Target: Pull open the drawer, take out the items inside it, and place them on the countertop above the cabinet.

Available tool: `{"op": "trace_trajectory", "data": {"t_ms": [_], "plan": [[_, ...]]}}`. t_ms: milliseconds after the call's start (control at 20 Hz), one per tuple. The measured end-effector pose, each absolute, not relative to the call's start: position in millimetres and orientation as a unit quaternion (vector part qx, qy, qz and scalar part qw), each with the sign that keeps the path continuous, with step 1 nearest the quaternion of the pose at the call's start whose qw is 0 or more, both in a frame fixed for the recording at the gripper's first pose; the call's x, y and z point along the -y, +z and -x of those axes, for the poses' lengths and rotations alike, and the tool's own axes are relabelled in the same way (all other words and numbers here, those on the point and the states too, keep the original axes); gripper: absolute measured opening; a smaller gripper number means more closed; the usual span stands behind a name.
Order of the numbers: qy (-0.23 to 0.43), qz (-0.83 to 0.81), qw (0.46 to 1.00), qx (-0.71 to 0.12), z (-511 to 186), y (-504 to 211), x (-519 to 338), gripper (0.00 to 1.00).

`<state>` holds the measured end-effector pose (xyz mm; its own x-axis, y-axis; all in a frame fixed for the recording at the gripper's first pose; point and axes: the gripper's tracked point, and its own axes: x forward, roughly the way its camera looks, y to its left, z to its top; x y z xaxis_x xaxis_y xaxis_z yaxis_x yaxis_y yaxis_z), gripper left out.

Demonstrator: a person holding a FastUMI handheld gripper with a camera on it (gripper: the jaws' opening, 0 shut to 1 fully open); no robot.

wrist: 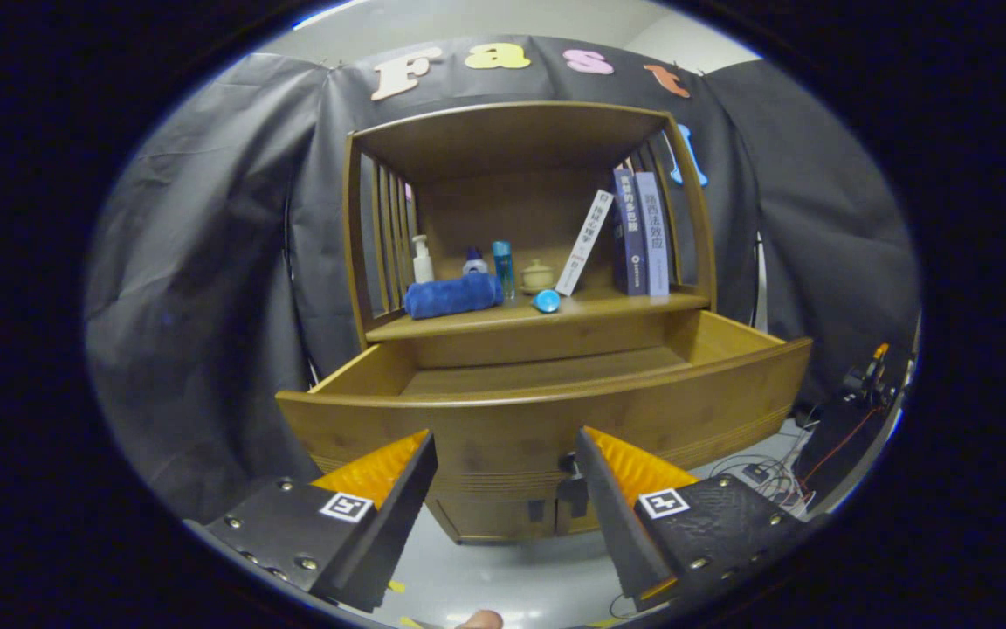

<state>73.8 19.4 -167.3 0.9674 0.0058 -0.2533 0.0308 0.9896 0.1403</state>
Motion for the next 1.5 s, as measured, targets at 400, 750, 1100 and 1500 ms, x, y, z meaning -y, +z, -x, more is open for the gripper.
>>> {"op": "trace_trajectory", "data": {"t_ms": [400,750,1100,1500], "plan": [[0.022,-0.062,0.985,-0.159,-94,-192,-25,0.95],[0.018,-0.047,0.987,-0.156,-104,-191,-22,0.95],[-0.015,-0.033,0.987,-0.155,-120,-192,-11,0.95],[-0.018,-0.05,0.99,-0.13,-162,-178,-3,0.95]]}}
